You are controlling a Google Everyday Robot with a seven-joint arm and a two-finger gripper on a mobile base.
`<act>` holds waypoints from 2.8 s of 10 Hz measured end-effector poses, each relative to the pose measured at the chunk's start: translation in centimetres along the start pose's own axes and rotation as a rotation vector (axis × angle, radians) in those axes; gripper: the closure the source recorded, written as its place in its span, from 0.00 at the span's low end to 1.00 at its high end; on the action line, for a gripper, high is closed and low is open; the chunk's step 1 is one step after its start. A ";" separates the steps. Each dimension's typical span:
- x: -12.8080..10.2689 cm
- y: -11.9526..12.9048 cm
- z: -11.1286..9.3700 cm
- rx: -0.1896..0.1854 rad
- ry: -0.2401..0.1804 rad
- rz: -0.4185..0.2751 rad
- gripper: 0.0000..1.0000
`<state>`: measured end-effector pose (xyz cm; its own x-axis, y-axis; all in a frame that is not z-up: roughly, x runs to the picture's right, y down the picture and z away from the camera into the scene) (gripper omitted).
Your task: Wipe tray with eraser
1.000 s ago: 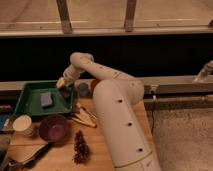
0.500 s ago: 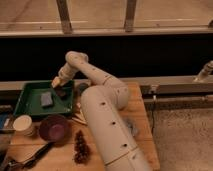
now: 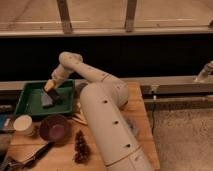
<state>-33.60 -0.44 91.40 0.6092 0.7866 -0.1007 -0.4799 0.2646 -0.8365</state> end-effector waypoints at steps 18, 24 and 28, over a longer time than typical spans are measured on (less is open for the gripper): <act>3.1 -7.2 -1.7 0.166 -0.075 0.148 1.00; -0.4 -5.8 0.3 0.122 -0.067 0.079 1.00; 1.3 -3.5 0.8 0.093 -0.043 0.075 1.00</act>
<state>-31.63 0.12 94.59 0.5425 0.8288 -0.1367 -0.5814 0.2530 -0.7733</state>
